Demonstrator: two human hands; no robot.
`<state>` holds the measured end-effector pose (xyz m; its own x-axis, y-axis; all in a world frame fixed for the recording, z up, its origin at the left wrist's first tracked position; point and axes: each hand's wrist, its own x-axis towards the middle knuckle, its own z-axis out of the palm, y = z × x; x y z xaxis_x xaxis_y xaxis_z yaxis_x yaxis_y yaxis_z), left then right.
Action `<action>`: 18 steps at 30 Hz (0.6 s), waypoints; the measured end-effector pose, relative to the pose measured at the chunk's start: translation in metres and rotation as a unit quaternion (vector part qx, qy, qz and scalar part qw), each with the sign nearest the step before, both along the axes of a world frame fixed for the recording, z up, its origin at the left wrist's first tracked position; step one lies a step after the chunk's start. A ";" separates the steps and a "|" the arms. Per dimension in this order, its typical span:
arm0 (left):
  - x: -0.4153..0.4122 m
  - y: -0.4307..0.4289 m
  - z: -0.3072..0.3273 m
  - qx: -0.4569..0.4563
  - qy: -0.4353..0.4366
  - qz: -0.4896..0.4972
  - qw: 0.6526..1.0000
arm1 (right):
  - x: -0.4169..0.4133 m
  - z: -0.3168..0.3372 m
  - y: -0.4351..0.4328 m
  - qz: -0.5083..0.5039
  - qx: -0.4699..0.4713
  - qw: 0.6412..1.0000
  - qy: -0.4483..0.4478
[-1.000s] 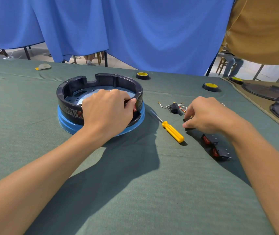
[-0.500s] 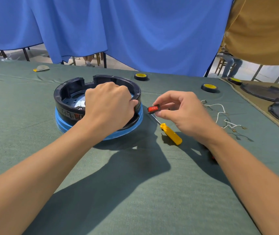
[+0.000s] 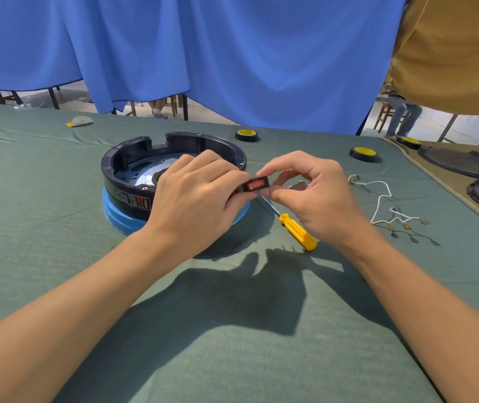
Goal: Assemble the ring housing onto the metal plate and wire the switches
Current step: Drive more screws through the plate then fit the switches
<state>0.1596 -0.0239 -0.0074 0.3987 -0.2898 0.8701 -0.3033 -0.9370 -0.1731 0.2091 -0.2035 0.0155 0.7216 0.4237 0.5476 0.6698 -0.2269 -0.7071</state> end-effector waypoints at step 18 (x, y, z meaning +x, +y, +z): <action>0.000 -0.005 -0.009 -0.044 -0.141 -0.007 0.989 | -0.003 -0.005 0.003 0.148 0.135 0.969 0.147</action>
<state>0.1599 -0.0290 -0.0159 0.1325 -0.2123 0.9682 -0.2676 -0.9482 -0.1713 0.2061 -0.2004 0.0105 0.7322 0.5050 0.4570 0.4385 0.1639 -0.8837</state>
